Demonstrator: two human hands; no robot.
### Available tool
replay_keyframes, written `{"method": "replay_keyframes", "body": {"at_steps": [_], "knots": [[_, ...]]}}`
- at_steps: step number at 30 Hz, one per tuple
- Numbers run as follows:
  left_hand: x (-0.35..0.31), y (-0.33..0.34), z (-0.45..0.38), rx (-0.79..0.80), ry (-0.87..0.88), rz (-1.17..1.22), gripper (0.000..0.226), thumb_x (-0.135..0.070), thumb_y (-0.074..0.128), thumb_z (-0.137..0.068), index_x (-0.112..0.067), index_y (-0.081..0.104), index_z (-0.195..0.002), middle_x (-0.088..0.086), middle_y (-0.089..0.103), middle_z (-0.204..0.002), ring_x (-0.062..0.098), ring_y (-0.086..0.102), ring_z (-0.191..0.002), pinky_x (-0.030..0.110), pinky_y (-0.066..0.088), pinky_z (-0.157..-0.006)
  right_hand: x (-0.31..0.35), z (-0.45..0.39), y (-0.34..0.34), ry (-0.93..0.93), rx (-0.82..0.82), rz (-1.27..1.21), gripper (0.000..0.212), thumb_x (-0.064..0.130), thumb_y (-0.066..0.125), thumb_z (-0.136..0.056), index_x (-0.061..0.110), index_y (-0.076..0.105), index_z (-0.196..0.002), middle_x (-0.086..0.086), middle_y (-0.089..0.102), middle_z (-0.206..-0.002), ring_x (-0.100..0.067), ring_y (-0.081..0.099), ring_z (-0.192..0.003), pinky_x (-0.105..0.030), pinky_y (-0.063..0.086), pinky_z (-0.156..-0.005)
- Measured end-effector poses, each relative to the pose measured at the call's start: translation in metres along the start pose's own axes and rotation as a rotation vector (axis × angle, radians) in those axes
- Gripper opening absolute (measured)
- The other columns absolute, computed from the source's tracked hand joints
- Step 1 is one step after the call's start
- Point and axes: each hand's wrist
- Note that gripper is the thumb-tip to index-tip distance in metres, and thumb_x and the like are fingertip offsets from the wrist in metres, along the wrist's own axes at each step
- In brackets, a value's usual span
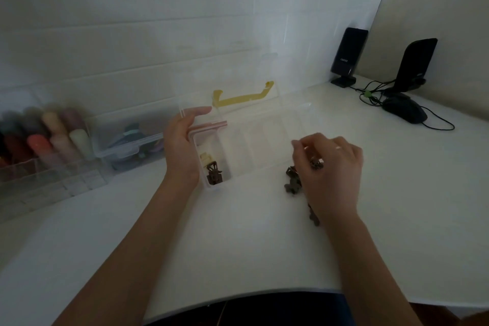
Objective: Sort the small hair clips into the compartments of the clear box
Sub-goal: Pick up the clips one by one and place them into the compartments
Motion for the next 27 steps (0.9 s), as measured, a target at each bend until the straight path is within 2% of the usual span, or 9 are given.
{"method": "replay_keyframes", "body": {"at_steps": [2,5,8,11,15,18,21,24,27], "knots": [[-0.003,0.002,0.002,0.005,-0.005,0.0,0.023,-0.029,0.058,-0.079,-0.016,0.077,-0.083,0.037,0.057,-0.122,0.049,0.053,-0.12,0.061,0.035,-0.109,-0.002,0.005,0.001,0.058,0.055,0.118,0.018,0.03,0.056,-0.086,0.021,0.063,-0.073,0.011,0.056,-0.061,-0.018,0.056,-0.072,-0.03,0.025,-0.085],[-0.007,0.005,0.004,-0.039,0.002,0.025,0.024,-0.018,0.053,-0.085,-0.015,0.075,-0.077,0.023,0.062,-0.103,0.041,0.06,-0.105,0.052,0.045,-0.103,-0.001,0.01,0.004,0.098,0.211,0.164,0.014,0.028,0.057,-0.088,0.029,0.07,-0.093,0.009,0.068,-0.078,-0.018,0.06,-0.096,-0.033,0.019,-0.096],[-0.011,0.006,0.004,-0.065,0.005,0.069,0.024,-0.013,0.05,-0.087,-0.012,0.072,-0.078,0.015,0.062,-0.1,0.034,0.061,-0.093,0.042,0.049,-0.087,0.004,0.009,0.001,0.157,0.343,0.164,0.023,0.037,0.056,-0.087,0.032,0.052,-0.108,0.012,0.068,-0.09,-0.012,0.057,-0.106,-0.037,0.009,-0.109],[-0.013,0.003,0.002,-0.076,-0.006,0.096,0.025,-0.012,0.049,-0.087,-0.011,0.073,-0.077,0.009,0.065,-0.089,0.031,0.061,-0.089,0.041,0.05,-0.085,0.005,0.011,0.003,0.161,0.525,0.236,0.027,0.037,0.056,-0.085,0.028,0.036,-0.099,0.012,0.059,-0.085,-0.013,0.053,-0.107,-0.047,0.003,-0.113],[-0.012,0.003,0.001,-0.067,0.001,0.101,0.025,-0.011,0.05,-0.086,-0.011,0.073,-0.077,0.008,0.064,-0.089,0.033,0.058,-0.095,0.045,0.047,-0.092,0.0,0.012,0.009,0.114,0.494,0.228,0.014,0.019,0.056,-0.088,0.027,0.047,-0.095,0.012,0.061,-0.081,-0.012,0.053,-0.101,-0.043,-0.003,-0.115],[-0.011,0.005,0.001,-0.062,-0.013,0.105,0.025,-0.012,0.05,-0.086,-0.011,0.073,-0.077,0.008,0.064,-0.086,0.034,0.058,-0.095,0.046,0.047,-0.091,-0.001,0.012,0.011,0.084,0.346,0.067,0.01,0.02,0.066,-0.083,0.024,0.058,-0.085,0.016,0.051,-0.064,-0.012,0.051,-0.089,-0.035,0.016,-0.108],[-0.009,0.003,0.001,-0.071,-0.013,0.081,0.023,-0.014,0.053,-0.084,-0.011,0.075,-0.078,0.016,0.06,-0.1,0.037,0.059,-0.1,0.053,0.046,-0.099,0.003,0.01,0.005,0.215,0.335,-0.341,0.011,0.017,0.071,-0.08,0.02,0.061,-0.077,0.012,0.061,-0.064,-0.01,0.056,-0.069,-0.031,0.048,-0.073],[-0.01,0.005,0.003,-0.068,-0.015,0.075,0.024,-0.013,0.052,-0.085,-0.012,0.075,-0.076,0.015,0.06,-0.1,0.036,0.06,-0.098,0.054,0.047,-0.098,0.011,0.005,-0.001,0.402,0.336,-0.686,0.004,0.008,0.07,-0.082,0.01,0.066,-0.081,-0.003,0.07,-0.073,-0.011,0.065,-0.064,-0.021,0.051,-0.053],[-0.011,0.007,0.006,-0.053,-0.006,0.069,0.026,-0.012,0.05,-0.088,-0.012,0.073,-0.076,0.013,0.062,-0.097,0.034,0.062,-0.091,0.046,0.05,-0.089,0.016,0.002,-0.001,0.521,0.368,-0.902,0.006,-0.001,0.064,-0.085,-0.001,0.07,-0.087,-0.011,0.072,-0.083,-0.012,0.068,-0.071,-0.019,0.054,-0.06]]}}
Point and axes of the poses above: each hand's wrist, its own z-axis away from the middle knuckle, its own y-axis out of the palm, x = y × z
